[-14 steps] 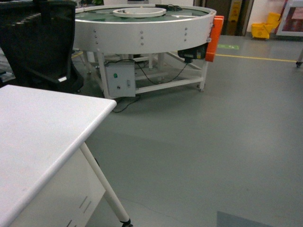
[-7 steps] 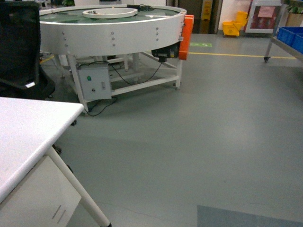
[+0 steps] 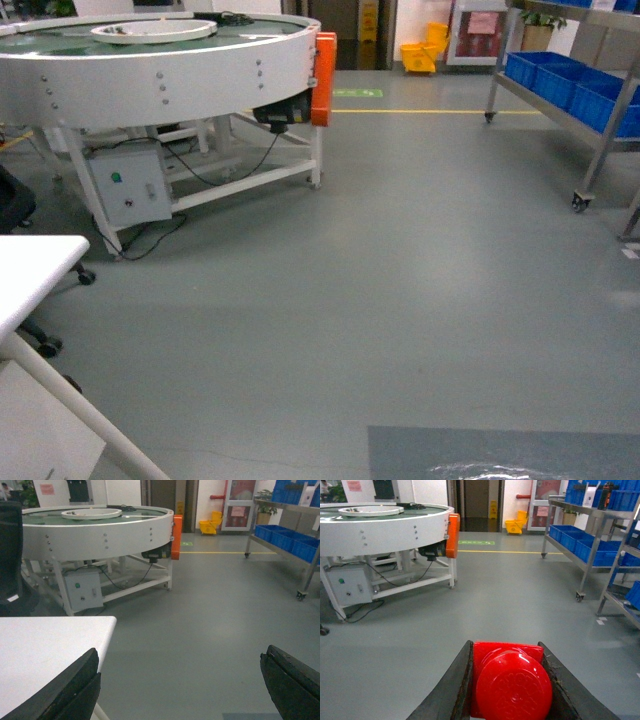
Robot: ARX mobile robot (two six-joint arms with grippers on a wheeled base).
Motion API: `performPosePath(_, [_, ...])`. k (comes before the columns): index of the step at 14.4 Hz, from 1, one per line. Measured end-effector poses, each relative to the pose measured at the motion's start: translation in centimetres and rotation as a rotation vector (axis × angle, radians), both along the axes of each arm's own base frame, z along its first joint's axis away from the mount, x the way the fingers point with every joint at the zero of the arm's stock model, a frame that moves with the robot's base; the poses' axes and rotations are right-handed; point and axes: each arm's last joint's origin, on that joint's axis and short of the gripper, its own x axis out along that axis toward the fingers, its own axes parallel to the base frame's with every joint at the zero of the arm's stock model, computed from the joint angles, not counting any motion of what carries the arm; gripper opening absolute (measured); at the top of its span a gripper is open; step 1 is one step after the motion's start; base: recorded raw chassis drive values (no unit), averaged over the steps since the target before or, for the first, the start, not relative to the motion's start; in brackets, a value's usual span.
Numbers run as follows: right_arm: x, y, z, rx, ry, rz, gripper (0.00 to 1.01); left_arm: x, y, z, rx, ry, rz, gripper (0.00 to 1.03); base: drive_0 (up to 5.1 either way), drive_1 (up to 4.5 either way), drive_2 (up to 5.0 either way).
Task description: Pick red block from blue box to shelf
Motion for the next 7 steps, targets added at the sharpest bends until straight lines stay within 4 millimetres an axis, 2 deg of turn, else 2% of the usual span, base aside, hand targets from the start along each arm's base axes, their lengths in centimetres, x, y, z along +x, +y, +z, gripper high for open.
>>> performPosePath(7, [0.00, 0.00, -0.01, 0.000, 0.001, -0.001, 0.28, 0.00, 0.00, 0.00, 0.000, 0.000, 0.000, 0.98, -1.4, -1.44, -1.4])
